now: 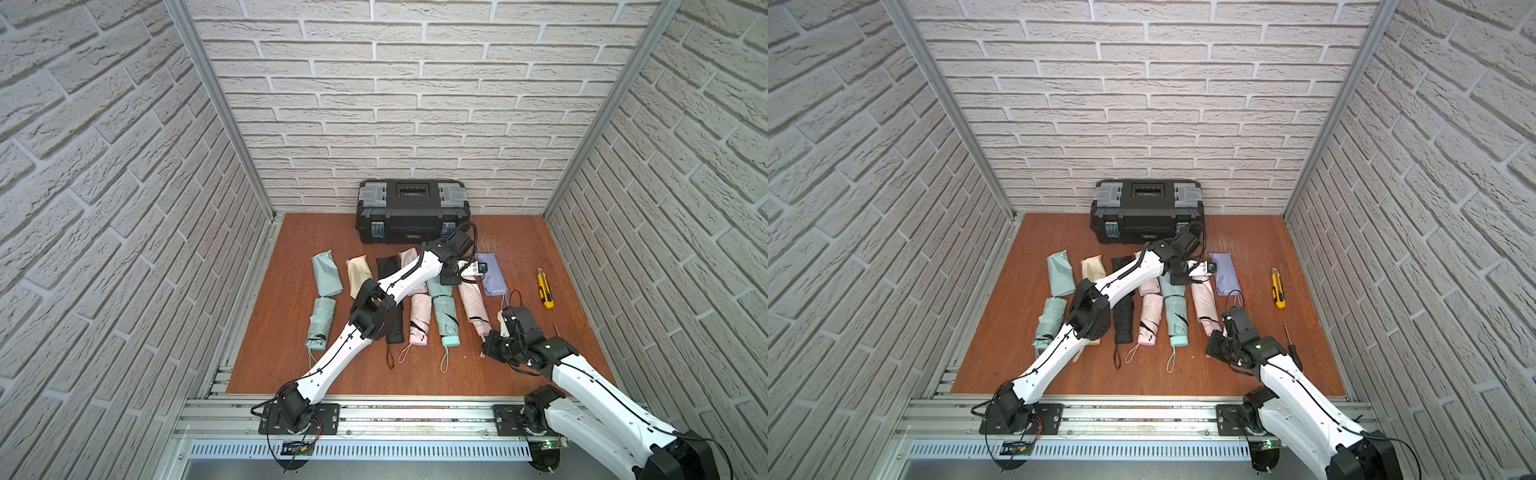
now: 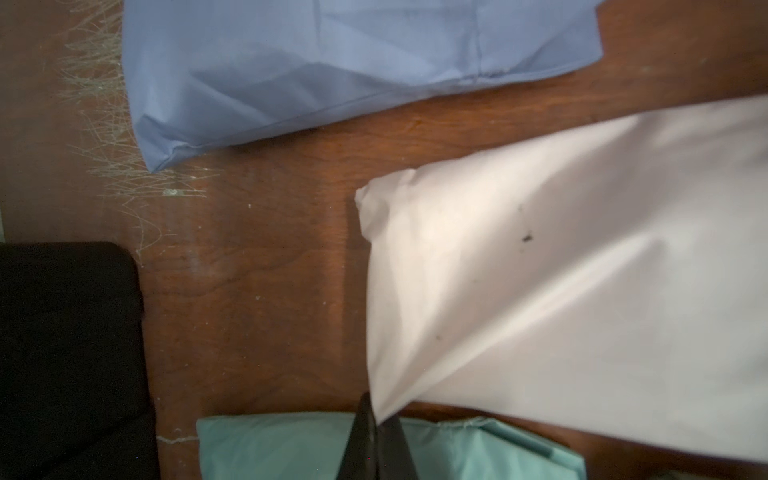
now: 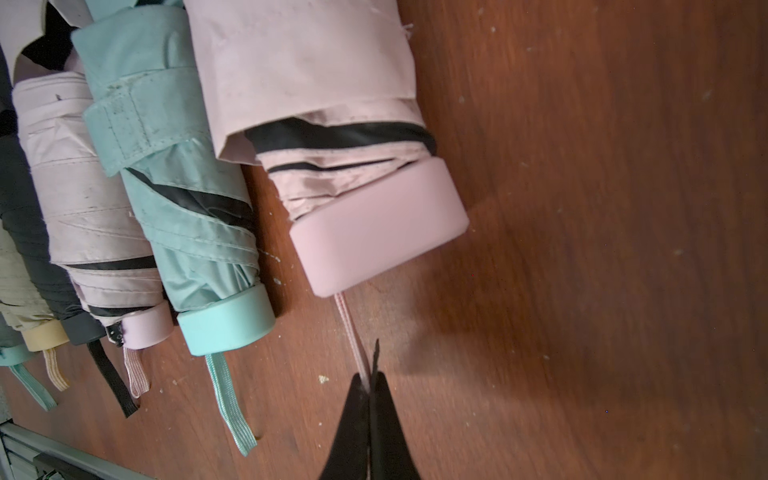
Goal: Take umbrellas out of sleeves
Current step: Take out the umbrella from the umbrella sleeve.
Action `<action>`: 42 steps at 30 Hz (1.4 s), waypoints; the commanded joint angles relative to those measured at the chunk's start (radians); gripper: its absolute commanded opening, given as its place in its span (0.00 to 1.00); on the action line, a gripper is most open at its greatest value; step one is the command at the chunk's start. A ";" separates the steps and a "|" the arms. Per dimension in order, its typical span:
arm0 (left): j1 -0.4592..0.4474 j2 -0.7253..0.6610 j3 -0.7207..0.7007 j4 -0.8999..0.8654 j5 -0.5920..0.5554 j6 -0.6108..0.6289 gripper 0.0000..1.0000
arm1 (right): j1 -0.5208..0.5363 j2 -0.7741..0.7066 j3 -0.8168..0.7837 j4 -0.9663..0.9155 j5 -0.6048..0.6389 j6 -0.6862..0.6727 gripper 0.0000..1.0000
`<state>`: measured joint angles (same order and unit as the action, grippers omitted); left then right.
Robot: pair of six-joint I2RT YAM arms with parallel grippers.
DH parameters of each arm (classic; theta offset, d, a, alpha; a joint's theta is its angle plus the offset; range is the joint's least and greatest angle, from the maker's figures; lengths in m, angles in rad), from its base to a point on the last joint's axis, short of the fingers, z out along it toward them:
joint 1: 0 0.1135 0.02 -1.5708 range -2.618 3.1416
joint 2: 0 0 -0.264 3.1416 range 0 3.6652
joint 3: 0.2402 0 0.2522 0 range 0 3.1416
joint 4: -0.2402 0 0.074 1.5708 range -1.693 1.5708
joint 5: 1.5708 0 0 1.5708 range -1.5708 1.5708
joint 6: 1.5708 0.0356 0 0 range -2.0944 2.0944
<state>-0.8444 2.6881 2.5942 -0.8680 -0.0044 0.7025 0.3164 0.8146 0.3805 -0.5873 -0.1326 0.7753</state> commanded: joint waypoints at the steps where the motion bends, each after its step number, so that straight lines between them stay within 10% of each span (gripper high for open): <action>1: 0.044 -0.050 0.023 0.080 -0.085 0.004 0.00 | 0.015 -0.025 -0.035 -0.150 -0.032 0.025 0.03; 42: 0.064 -0.031 0.066 0.091 -0.119 0.025 0.00 | 0.017 -0.042 -0.031 -0.157 -0.026 0.029 0.03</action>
<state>-0.8444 2.6881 2.6301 -0.8757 -0.0166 0.7132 0.3187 0.7696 0.3645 -0.5896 -0.1318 0.7975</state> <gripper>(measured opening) 0.048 0.053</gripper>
